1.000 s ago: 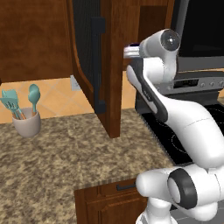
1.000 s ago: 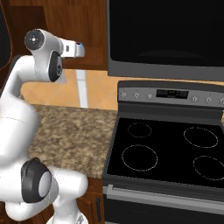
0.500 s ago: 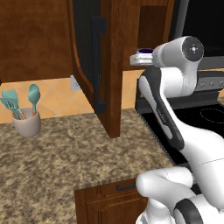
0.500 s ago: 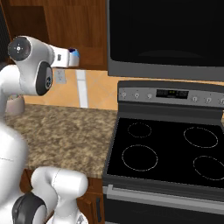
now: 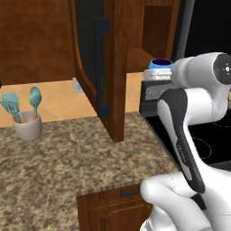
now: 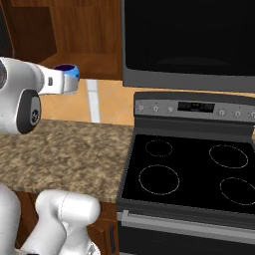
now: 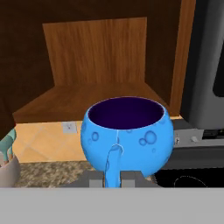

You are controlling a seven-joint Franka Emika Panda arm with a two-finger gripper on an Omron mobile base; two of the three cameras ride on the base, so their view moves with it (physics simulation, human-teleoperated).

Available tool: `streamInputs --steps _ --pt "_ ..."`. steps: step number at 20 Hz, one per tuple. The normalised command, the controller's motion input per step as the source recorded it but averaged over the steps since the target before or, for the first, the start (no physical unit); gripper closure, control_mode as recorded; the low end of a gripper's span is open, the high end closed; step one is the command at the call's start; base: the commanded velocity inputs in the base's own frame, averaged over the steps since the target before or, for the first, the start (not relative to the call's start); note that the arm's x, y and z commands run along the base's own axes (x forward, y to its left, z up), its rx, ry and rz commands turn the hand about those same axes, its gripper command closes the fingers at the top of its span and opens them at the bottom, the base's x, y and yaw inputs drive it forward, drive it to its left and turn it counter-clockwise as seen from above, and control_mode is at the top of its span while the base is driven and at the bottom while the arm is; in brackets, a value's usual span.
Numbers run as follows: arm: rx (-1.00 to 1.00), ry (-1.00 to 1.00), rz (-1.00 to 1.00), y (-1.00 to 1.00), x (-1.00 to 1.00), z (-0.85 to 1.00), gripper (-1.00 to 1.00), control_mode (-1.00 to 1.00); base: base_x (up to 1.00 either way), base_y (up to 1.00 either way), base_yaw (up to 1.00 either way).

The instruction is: Gather all objects into one cabinet and sort the glasses and bowls to opposite sides.

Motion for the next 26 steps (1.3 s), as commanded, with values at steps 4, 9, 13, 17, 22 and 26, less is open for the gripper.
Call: streamInputs --steps 4,9,13,17,22,26 --pt "0.00 0.00 0.00 0.00 -0.68 0.00 1.00 -1.00 0.00 0.00 0.00" --pt "0.00 0.00 0.00 0.00 -0.45 0.00 1.00 -1.00 0.00 0.00 0.00" --pt "0.00 0.00 0.00 0.00 -0.19 0.00 1.00 1.00 -0.33 -0.12 0.00" --pt "0.00 0.00 0.00 0.00 0.00 0.00 1.00 1.00 -0.66 -0.57 -0.05" --pt "0.00 0.00 0.00 0.00 0.00 0.00 1.00 1.00 -0.50 -0.86 -0.22" --pt "0.00 0.00 0.00 0.00 0.00 0.00 1.00 1.00 -0.18 -0.64 -0.41"
